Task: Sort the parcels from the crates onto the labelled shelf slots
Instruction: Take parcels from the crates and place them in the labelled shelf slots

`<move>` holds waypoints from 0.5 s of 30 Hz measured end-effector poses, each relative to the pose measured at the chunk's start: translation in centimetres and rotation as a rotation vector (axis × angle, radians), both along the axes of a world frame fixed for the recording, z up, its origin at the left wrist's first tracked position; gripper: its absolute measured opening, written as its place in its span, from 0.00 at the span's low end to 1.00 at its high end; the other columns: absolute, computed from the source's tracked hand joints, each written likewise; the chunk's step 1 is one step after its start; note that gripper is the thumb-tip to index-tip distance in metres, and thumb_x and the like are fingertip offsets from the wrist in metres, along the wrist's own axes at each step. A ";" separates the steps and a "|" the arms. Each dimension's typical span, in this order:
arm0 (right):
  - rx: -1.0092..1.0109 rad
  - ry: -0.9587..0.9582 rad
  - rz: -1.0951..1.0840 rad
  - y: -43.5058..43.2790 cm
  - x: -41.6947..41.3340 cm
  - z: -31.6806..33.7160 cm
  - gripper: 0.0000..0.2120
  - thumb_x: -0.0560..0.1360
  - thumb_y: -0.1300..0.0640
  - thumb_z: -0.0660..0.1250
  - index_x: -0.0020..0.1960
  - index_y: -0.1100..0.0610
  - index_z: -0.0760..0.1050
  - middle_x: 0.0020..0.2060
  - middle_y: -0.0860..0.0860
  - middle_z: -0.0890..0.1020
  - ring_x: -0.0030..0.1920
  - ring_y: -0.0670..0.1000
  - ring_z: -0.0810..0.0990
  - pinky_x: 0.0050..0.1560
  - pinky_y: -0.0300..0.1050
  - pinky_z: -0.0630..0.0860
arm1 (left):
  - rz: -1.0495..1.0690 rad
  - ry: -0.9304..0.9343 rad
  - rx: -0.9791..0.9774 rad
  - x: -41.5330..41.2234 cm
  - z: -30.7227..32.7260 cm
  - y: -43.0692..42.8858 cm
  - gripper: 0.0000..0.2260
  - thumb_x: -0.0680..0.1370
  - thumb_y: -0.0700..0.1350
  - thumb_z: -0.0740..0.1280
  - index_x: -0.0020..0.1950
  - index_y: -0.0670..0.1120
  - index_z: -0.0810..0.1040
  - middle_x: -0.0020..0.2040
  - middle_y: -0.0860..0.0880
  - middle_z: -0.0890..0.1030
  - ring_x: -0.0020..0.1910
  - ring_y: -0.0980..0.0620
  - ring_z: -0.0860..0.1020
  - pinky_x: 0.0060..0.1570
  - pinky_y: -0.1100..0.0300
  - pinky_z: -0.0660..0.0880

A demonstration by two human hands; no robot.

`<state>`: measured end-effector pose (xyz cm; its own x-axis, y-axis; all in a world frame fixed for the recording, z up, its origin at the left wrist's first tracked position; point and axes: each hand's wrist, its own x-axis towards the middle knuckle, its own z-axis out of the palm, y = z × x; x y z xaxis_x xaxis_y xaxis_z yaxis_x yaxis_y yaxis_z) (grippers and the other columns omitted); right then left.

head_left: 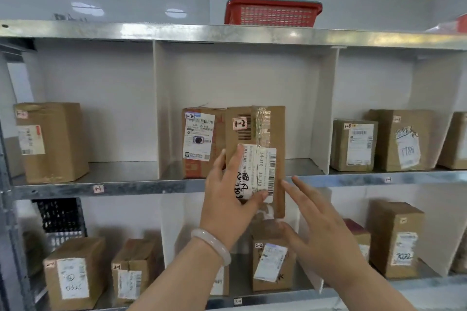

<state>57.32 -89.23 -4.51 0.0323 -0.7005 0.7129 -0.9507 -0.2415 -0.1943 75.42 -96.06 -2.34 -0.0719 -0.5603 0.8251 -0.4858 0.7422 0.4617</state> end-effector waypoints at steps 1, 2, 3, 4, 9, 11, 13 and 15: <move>-0.004 0.012 -0.027 -0.7 -0.7 0.1 0.36 0.72 0.33 0.61 0.74 0.32 0.47 0.71 0.26 0.40 0.67 0.26 0.34 0.60 0.43 0.55 | 0.003 -0.001 -0.001 -1.0 0.3 -0.8 0.46 0.70 0.54 0.77 0.74 0.74 0.48 0.76 0.60 0.56 0.75 0.53 0.57 0.69 0.59 0.61; -0.005 0.020 -0.041 -1.4 -1.6 0.1 0.36 0.72 0.32 0.60 0.74 0.32 0.46 0.71 0.26 0.39 0.67 0.27 0.33 0.60 0.44 0.55 | 0.002 -0.001 0.001 -1.9 0.6 -1.7 0.46 0.71 0.54 0.77 0.74 0.74 0.47 0.76 0.60 0.56 0.75 0.53 0.57 0.68 0.60 0.61; -0.009 0.021 -0.035 -2.1 -2.4 0.1 0.35 0.71 0.31 0.58 0.73 0.30 0.45 0.71 0.25 0.38 0.67 0.26 0.34 0.61 0.45 0.56 | -0.002 -0.004 0.001 -2.9 0.9 -2.6 0.46 0.71 0.53 0.77 0.74 0.74 0.47 0.75 0.61 0.56 0.74 0.54 0.57 0.67 0.62 0.60; -0.014 0.020 -0.013 -2.9 -3.4 0.2 0.34 0.71 0.30 0.56 0.72 0.28 0.43 0.70 0.24 0.38 0.67 0.26 0.38 0.63 0.44 0.56 | -0.006 -0.009 -0.004 -3.8 1.1 -3.5 0.46 0.71 0.53 0.77 0.74 0.74 0.47 0.75 0.62 0.56 0.74 0.54 0.57 0.66 0.63 0.59; 0.021 0.063 0.086 -7.0 -8.0 0.6 0.34 0.73 0.33 0.56 0.69 0.25 0.38 0.67 0.23 0.36 0.73 0.40 0.47 0.68 0.38 0.44 | 0.026 -0.006 0.004 -7.9 2.4 -8.5 0.46 0.71 0.52 0.77 0.75 0.72 0.48 0.74 0.58 0.60 0.73 0.51 0.61 0.71 0.53 0.63; 0.033 0.067 0.088 -8.4 -9.6 0.9 0.33 0.74 0.35 0.57 0.69 0.24 0.38 0.68 0.25 0.38 0.74 0.40 0.47 0.69 0.35 0.41 | 0.036 -0.021 0.012 -9.2 2.5 -10.5 0.45 0.71 0.52 0.76 0.76 0.70 0.49 0.74 0.55 0.61 0.73 0.48 0.62 0.72 0.47 0.67; 0.042 0.064 0.100 -9.9 -11.1 0.8 0.32 0.75 0.36 0.58 0.70 0.25 0.40 0.69 0.26 0.40 0.74 0.41 0.48 0.67 0.31 0.40 | 0.046 -0.038 0.010 -10.4 2.4 -12.4 0.45 0.71 0.52 0.77 0.78 0.67 0.50 0.74 0.52 0.62 0.72 0.47 0.64 0.70 0.44 0.69; 0.057 0.065 0.124 -11.2 -12.3 0.6 0.31 0.76 0.37 0.57 0.70 0.25 0.40 0.70 0.27 0.40 0.75 0.41 0.48 0.67 0.31 0.39 | 0.041 -0.039 0.012 -11.4 2.0 -13.9 0.45 0.72 0.49 0.77 0.78 0.65 0.51 0.74 0.51 0.62 0.72 0.48 0.64 0.70 0.46 0.69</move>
<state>44.98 -100.38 -3.87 0.1662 -0.7272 0.6660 -0.9252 -0.3487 -0.1498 64.01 -109.97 -0.35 -0.0806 -0.5733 0.8154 -0.5339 0.7156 0.4504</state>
